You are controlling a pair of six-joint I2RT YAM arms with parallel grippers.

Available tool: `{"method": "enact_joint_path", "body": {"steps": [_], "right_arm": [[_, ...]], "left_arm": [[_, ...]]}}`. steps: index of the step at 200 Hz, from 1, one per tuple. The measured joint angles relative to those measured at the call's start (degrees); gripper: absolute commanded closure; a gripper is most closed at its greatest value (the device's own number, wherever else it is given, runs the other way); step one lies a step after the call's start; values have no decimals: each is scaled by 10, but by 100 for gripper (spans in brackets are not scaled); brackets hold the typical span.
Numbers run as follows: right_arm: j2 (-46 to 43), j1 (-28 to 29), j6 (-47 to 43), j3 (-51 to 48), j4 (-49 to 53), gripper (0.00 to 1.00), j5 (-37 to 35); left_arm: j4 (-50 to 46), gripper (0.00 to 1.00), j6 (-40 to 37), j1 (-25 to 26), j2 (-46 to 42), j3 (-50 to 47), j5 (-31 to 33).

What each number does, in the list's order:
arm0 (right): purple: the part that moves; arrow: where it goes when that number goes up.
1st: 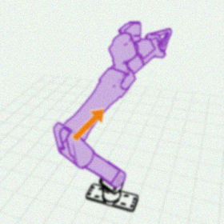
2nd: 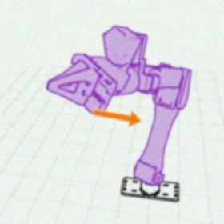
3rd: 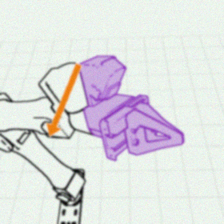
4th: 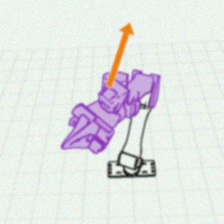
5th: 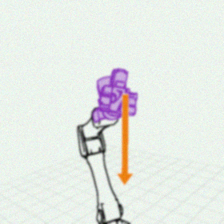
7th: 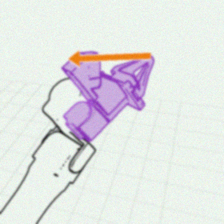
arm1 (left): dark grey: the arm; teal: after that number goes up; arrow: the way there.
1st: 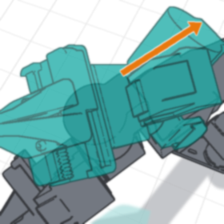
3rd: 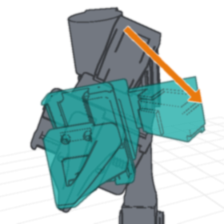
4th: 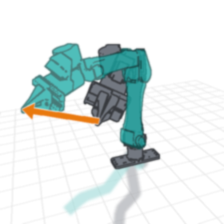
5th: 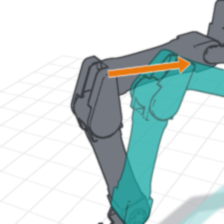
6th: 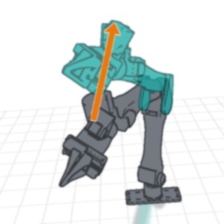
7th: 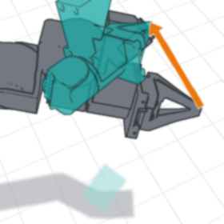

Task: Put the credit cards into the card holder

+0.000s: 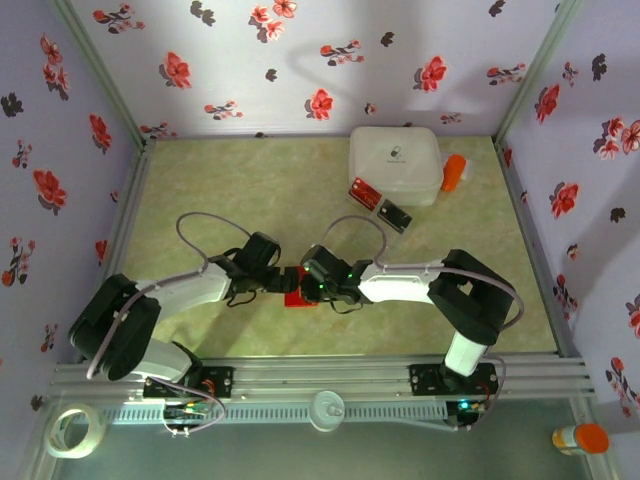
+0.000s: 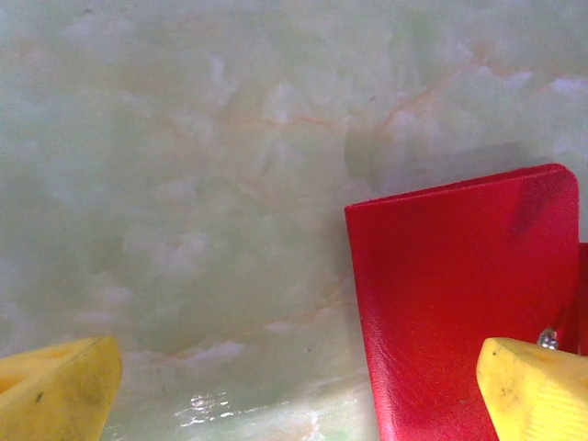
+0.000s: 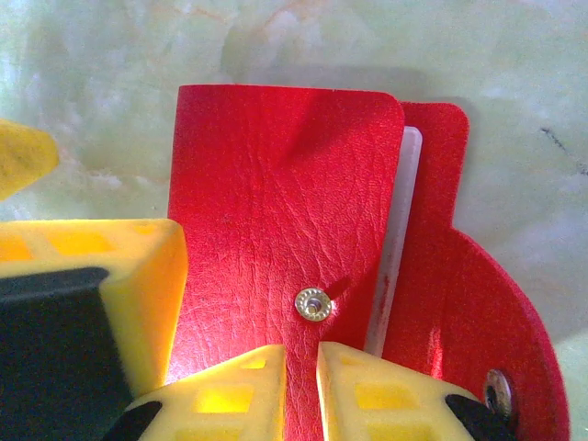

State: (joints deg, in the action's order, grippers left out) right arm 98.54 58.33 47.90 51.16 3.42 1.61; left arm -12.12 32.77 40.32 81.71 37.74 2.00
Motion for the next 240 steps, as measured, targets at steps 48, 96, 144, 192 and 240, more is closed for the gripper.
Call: {"method": "enact_joint_path", "body": {"steps": [48,96,144,192,240], "right_arm": [[-1,-2,4,-4,-7,82,0],[-12,-9,4,-8,-6,82,4],[-116,-52,0,-18,35,80,-4],[-155,-89,-20,-17,78,66,-14],[-116,-92,-34,-16,101,63,-1]], "left_arm": [[1,0,0,2,11,0,0],[4,0,0,3,15,-1,6],[9,0,1,10,16,-4,19],[5,0,0,26,25,1,44],[0,0,2,33,30,5,55]]}}
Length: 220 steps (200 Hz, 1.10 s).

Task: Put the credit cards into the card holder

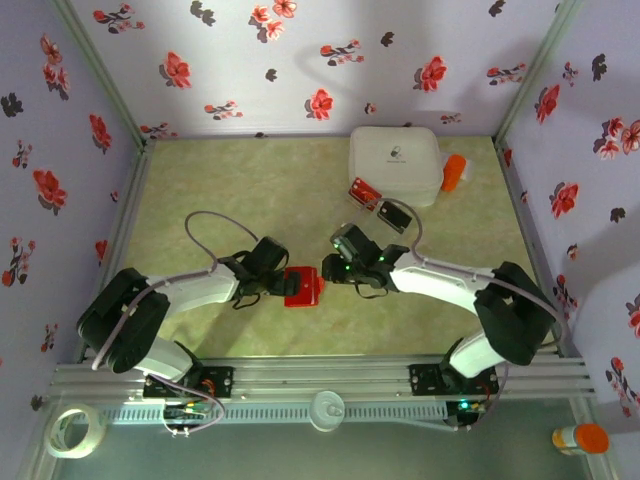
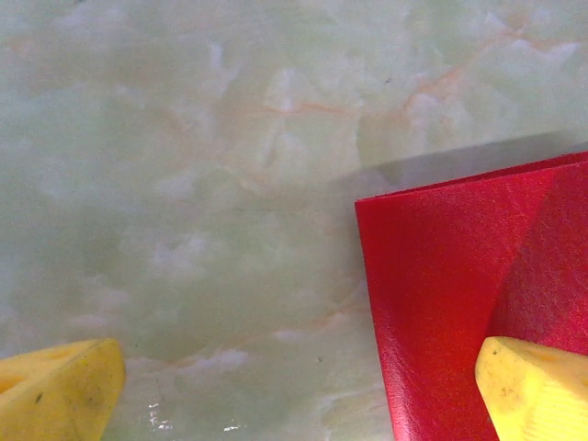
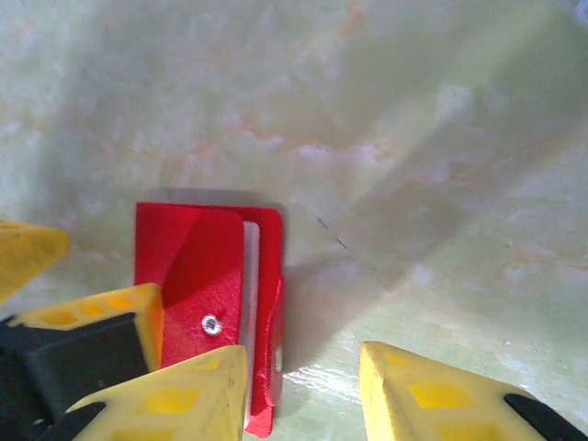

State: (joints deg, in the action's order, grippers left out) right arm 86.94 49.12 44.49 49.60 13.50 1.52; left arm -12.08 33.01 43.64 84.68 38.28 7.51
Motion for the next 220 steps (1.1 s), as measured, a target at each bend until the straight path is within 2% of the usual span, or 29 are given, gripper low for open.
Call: {"method": "enact_joint_path", "body": {"steps": [78,138,220], "right_arm": [[47,0,-6,28,0,65,21],[59,0,-6,30,-1,76,30],[65,0,-5,30,-18,85,39]], "left_arm": [[-2,0,0,0,1,2,0],[-2,0,0,0,1,2,0],[-2,0,0,1,2,3,1]]}}
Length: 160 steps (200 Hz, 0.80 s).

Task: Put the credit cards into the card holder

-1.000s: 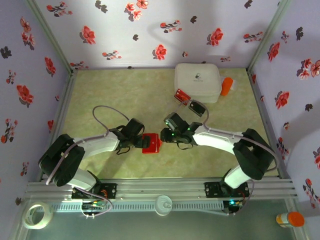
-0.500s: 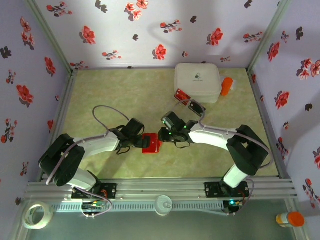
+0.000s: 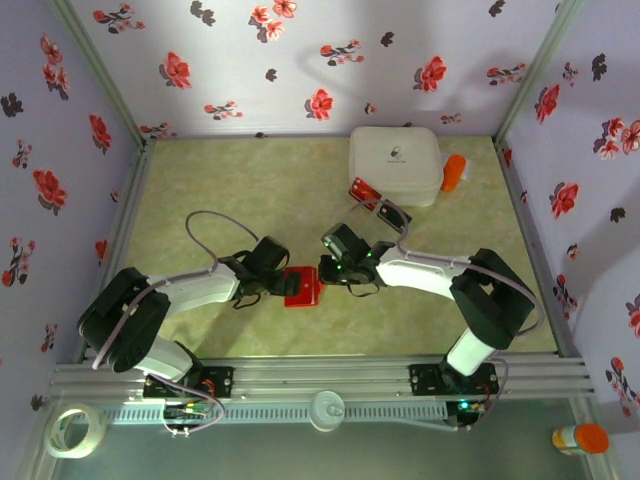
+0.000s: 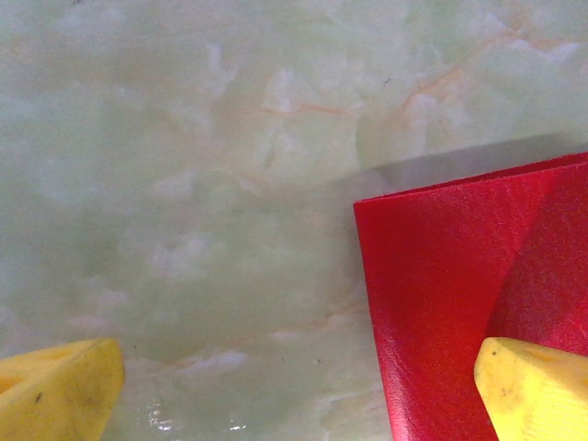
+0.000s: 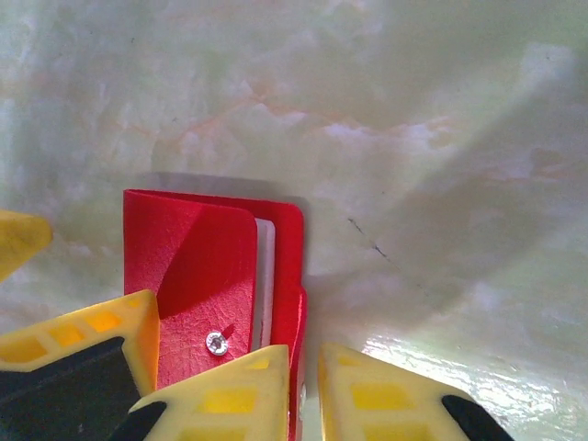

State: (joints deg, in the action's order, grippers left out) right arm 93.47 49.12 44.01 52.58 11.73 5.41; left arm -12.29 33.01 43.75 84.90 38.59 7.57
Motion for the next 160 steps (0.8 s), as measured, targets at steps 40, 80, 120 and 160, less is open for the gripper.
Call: {"method": "enact_joint_path", "body": {"steps": [40,80,120,160], "right_arm": [[1,0,0,0,-7,95,7],[1,0,2,-1,-12,100,10],[1,0,12,-6,-30,100,24],[1,0,33,-12,-60,100,43]], "left_arm": [[0,0,0,0,0,0,0],[0,0,0,0,0,0,0],[0,0,0,0,0,0,0],[0,0,0,0,0,0,0]]}}
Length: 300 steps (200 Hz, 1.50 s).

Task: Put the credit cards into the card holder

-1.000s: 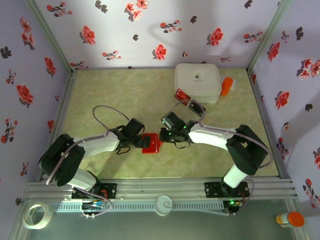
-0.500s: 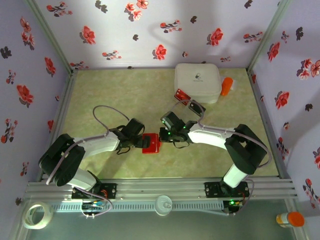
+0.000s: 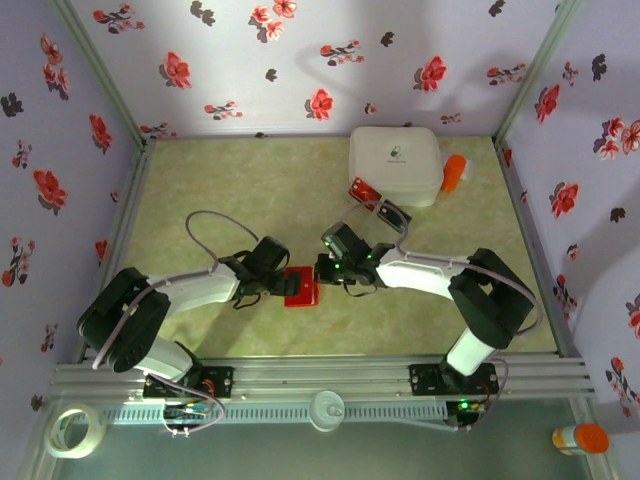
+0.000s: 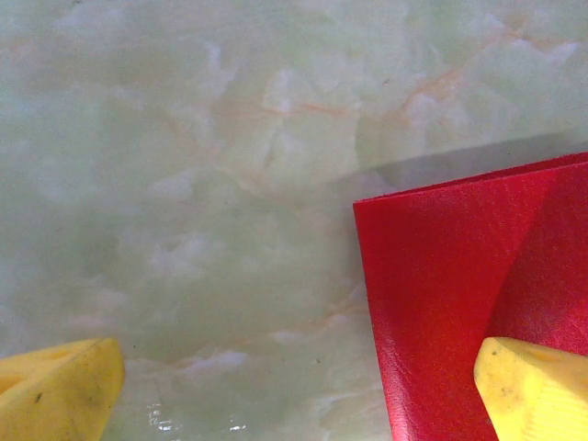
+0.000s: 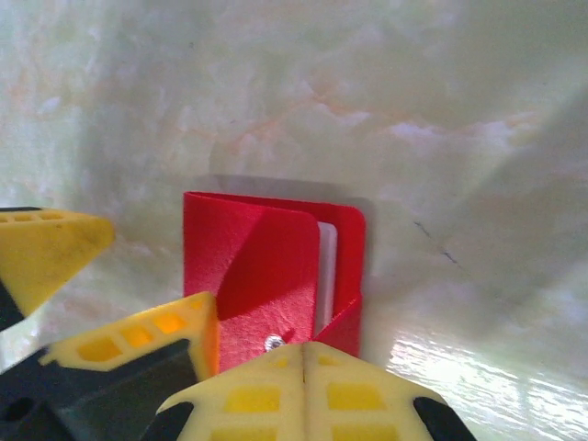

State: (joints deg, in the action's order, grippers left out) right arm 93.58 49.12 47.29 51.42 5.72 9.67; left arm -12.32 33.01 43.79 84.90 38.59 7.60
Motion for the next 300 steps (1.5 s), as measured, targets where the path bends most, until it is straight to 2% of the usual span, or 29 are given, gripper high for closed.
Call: {"method": "enact_joint_path", "body": {"steps": [96,235,300], "right_arm": [[57,16,34,2,-60,100,22],[77,21,44,14,-71,100,23],[75,29,58,-10,-110,100,7]], "left_arm": [[0,0,0,2,0,0,3],[0,0,7,3,0,0,4],[0,0,9,3,0,-1,6]]}}
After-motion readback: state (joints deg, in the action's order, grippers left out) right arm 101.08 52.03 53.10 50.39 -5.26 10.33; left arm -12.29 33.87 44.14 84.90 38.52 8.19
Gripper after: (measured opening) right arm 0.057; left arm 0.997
